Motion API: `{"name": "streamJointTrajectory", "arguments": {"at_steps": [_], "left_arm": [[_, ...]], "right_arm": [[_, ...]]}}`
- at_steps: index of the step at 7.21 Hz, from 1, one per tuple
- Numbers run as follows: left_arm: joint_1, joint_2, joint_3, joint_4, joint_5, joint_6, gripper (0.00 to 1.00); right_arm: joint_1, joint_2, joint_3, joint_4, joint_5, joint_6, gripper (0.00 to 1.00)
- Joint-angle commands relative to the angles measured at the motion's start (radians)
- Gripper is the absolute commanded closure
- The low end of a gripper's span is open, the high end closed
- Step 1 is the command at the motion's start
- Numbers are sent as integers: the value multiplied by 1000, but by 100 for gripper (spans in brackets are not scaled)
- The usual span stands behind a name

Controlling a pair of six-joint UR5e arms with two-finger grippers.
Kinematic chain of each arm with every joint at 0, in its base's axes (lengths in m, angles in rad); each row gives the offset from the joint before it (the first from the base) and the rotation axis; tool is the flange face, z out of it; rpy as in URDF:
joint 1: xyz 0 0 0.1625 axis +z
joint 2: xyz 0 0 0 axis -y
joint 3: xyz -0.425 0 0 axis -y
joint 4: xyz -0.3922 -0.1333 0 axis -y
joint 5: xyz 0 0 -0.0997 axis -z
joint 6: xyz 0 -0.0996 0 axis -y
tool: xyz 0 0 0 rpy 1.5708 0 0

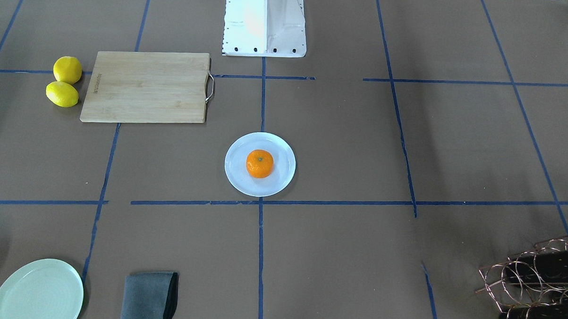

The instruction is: Pick orange to plate

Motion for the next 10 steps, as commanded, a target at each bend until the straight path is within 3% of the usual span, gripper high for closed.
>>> {"name": "streamJointTrajectory", "arguments": {"at_steps": [1,10], "left_arm": [[0,0,2,0,2,0,0],[0,-1,-2,-1,0,0,0]], "right_arm": [[0,-32,9,6,-6,-8,0],[-1,-57,34,6,-6,-4,0]]}}
